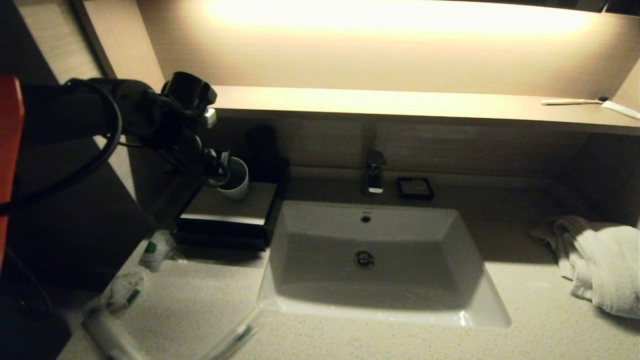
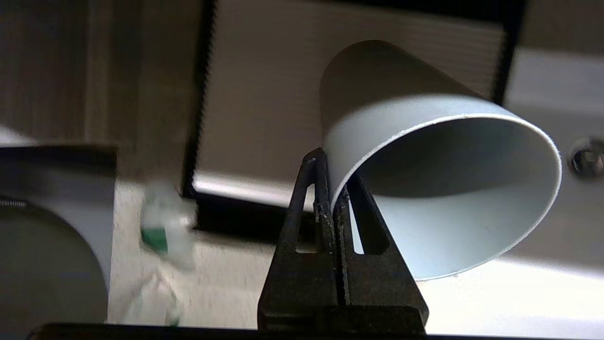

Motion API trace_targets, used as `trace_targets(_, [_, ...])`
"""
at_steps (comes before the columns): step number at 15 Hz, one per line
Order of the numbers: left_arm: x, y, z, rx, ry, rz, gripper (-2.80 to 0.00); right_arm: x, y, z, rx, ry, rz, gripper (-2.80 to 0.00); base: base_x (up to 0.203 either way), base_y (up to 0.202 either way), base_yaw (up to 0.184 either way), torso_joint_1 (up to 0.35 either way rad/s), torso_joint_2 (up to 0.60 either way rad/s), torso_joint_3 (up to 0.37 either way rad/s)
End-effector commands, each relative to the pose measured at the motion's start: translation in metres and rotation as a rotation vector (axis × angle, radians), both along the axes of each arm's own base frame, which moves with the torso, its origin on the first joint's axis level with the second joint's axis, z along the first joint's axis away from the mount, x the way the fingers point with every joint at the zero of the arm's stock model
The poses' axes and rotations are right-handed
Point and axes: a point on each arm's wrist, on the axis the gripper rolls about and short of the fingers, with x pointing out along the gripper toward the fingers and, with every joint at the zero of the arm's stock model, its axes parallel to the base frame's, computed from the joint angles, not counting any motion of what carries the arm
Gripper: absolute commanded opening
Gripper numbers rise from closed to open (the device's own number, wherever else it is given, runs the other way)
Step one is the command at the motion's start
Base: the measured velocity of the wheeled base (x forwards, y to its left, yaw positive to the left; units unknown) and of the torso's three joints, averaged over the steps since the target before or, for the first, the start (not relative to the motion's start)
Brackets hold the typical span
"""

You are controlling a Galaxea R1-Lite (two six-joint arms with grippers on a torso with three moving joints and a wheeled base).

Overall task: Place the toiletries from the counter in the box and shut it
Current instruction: Place the cup on the table

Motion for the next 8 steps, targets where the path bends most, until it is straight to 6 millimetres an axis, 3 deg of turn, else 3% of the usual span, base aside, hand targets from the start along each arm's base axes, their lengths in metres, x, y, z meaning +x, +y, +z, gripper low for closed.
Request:
trace_targets(1, [0.006, 0.008, -0.006, 0.002, 0.014, 0.026, -2.8, 0.0, 0.0, 0.0, -0.001, 0.0, 0.0, -2.8, 0.0, 0.0, 0.0, 0.0, 0.0, 0.0])
trace_targets(4, [0.005, 0.017, -0.004, -0.009, 0.016, 0.051, -2.8, 0.0, 0.0, 0.0, -0.001, 0.0, 0.0, -2.8, 0.0, 0.0, 0.0, 0.0, 0.0, 0.0])
trace_targets(8, [-0.007, 0.02, 0.014, -0.037, -0.024, 0.068, -2.8, 0.0, 0.0, 0.0, -0.001, 0.0, 0.0, -2.8, 0.0, 0.0, 0.0, 0.0, 0.0, 0.0])
